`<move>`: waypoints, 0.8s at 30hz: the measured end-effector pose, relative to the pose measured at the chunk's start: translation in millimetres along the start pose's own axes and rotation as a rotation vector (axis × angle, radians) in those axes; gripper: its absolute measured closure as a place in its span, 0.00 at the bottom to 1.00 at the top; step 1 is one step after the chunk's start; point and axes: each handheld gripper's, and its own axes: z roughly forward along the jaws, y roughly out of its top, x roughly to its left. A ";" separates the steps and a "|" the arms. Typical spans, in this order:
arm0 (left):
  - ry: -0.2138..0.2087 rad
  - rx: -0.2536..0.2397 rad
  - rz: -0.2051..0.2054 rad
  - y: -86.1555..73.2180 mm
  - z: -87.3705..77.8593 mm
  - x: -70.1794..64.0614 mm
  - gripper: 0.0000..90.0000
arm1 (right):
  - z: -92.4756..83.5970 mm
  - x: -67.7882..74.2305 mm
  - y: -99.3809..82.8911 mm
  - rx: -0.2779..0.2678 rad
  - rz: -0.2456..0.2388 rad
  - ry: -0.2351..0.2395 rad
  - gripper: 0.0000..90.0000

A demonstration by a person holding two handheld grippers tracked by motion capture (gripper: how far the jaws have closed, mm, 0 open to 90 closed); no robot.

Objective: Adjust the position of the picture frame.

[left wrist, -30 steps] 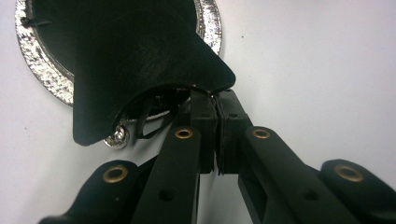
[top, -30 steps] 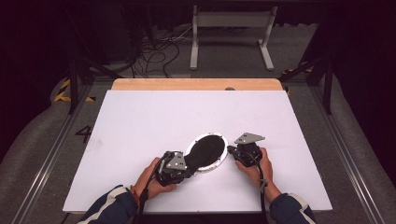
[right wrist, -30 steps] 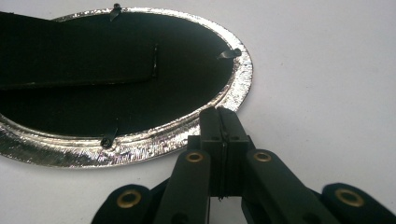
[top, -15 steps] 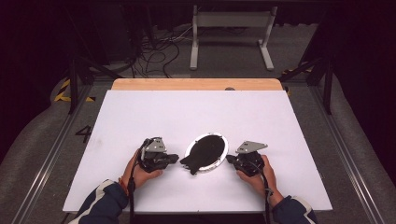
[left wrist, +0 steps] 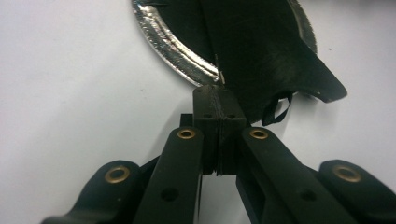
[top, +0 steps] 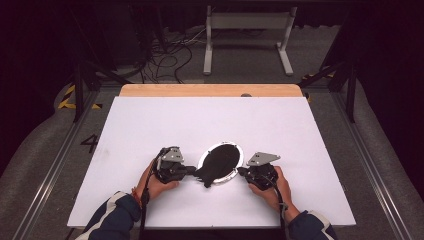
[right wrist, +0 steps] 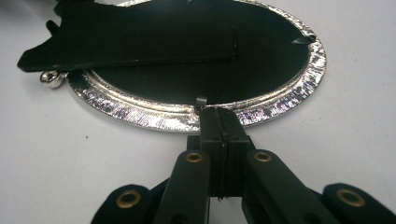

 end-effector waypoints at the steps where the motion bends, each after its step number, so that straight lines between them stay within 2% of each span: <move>1: -0.002 0.004 0.010 -0.6 -0.6 -1.5 1.00 | 1.0 -0.1 0.8 -0.001 -0.002 -0.006 1.00; 5: -0.018 0.006 0.011 -2.9 -1.0 -9.8 1.00 | 6.0 -1.6 5.4 -0.001 -0.001 -0.025 1.00; 7: -0.023 0.011 0.024 -1.9 0.2 -14.1 1.00 | 8.9 -3.1 8.0 -0.002 0.003 -0.031 1.00; 10: -0.021 0.011 0.040 -0.6 2.6 -19.7 1.00 | 11.3 -5.3 9.6 -0.008 0.048 -0.031 1.00; 13: -0.008 0.019 0.044 0.2 3.0 -23.5 1.00 | 10.4 -2.5 9.3 -0.005 0.057 -0.035 1.00; 15: -0.014 0.015 0.034 0.5 4.1 -25.3 1.00 | 7.8 1.4 8.3 0.003 0.051 -0.018 1.00; 16: -0.010 0.015 0.032 0.7 4.5 -26.4 1.00 | 5.4 5.0 6.8 0.008 0.043 0.009 1.00; 18: -0.004 0.026 0.055 1.9 5.2 -30.4 1.00 | 2.0 11.2 3.8 0.011 0.034 0.035 1.00; 21: 0.009 0.028 0.055 2.6 6.2 -33.6 1.00 | -1.2 19.6 0.3 0.008 0.036 0.073 1.00; 24: 0.011 0.022 0.043 2.8 7.0 -33.6 1.00 | -0.7 19.0 -0.9 -0.005 0.042 0.051 1.00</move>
